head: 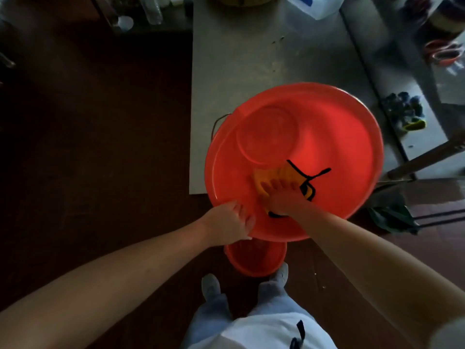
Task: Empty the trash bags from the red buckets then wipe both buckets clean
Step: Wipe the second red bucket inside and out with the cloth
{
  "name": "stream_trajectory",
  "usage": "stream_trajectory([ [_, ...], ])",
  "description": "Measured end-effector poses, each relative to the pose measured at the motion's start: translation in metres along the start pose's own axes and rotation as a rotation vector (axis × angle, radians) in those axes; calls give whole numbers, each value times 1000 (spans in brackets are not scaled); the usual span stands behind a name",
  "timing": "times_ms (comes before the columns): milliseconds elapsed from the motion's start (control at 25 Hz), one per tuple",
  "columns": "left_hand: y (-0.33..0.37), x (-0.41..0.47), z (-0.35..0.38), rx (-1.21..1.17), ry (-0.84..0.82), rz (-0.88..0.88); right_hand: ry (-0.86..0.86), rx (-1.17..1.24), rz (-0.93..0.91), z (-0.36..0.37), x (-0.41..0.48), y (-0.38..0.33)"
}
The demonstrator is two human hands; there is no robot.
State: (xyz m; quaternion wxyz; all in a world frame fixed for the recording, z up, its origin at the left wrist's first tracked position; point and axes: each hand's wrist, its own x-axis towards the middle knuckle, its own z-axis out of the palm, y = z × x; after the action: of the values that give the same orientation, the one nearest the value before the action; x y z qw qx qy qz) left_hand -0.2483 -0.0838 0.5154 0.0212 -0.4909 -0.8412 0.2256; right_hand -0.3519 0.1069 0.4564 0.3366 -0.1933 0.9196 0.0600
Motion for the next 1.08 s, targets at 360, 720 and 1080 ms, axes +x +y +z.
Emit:
stream_trajectory([
  [360, -7, 11, -11, -48, -74, -35, -93, -18, 18, -23, 25, 3],
  [720, -46, -2, -24, -13, -171, 66, -142, -11, -116, -20, -107, 7],
  [1080, -115, -33, -30, 20, -269, 18, 196, -289, -138, -14, -120, 26],
])
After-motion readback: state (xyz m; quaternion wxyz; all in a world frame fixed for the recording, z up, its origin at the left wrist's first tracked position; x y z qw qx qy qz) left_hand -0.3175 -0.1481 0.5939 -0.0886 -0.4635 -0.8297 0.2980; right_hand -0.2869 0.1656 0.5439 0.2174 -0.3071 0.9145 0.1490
